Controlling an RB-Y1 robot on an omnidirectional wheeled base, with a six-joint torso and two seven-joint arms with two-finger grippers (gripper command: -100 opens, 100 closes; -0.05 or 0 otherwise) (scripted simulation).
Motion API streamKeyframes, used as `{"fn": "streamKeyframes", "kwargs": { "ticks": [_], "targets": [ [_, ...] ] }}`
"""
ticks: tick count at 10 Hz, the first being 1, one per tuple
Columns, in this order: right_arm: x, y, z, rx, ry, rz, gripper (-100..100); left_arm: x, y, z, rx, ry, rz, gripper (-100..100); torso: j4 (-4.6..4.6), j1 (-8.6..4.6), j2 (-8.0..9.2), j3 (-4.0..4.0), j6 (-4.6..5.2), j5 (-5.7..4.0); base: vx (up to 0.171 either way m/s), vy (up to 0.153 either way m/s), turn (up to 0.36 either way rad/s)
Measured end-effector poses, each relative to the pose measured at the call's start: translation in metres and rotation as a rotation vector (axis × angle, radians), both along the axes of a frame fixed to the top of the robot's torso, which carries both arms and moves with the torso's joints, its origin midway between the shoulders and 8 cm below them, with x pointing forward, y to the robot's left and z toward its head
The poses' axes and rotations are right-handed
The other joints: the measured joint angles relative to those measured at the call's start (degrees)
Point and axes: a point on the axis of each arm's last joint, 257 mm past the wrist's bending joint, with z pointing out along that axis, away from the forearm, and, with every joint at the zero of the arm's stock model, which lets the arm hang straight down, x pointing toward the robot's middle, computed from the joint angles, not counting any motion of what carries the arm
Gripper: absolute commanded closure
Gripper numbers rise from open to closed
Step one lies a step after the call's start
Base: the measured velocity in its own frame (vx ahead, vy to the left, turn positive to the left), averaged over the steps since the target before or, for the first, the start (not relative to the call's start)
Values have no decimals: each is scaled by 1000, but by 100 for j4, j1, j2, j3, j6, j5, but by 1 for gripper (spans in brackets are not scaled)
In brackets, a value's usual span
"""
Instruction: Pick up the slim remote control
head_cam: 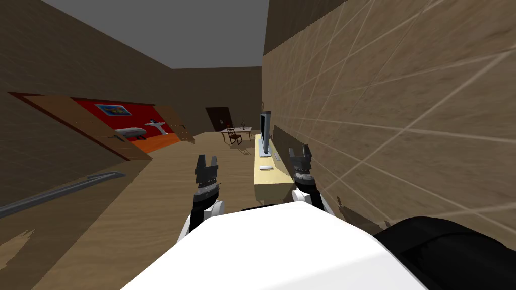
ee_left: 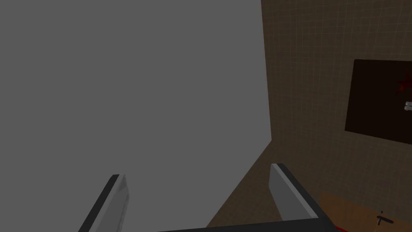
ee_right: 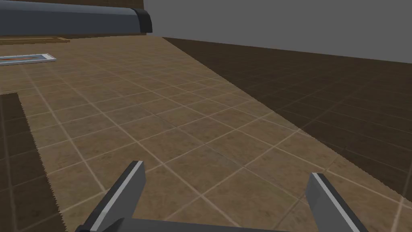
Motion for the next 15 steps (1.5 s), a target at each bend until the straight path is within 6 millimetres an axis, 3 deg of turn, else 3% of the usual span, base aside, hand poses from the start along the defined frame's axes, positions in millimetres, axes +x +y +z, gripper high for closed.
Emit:
{"fn": "streamKeyframes", "kwargs": {
  "ticks": [4, 7, 9, 11, 15],
  "targets": [
    [16, 35, 6, -47, -12, 117, -100, 0, 0, 0, 0, 0, 0, 0, 0, 49, -1, -1, -3, 11, -14, 121, 160],
    [35, 69, -6, -113, 10, 207, -100, 0, 0, 0, 0, 0, 0, 0, -1, 59, -6, -3, -3, 14, 17, 155, 263],
    [49, 93, -23, -180, 49, 263, -100, 0, 0, 0, 0, 0, 0, 0, -4, 63, -17, -10, -3, 15, 69, 154, 306],
    [64, 115, -52, -270, 105, 304, -100, 0, 0, 0, 0, 0, 0, 0, -7, 58, -28, -17, -3, 14, 68, 120, 249],
    [75, 144, -95, -387, 185, 344, -100, 0, 0, 0, 0, 0, 0, 0, -3, 42, -10, -6, -1, 10, 49, 88, 187]
  ]
}}
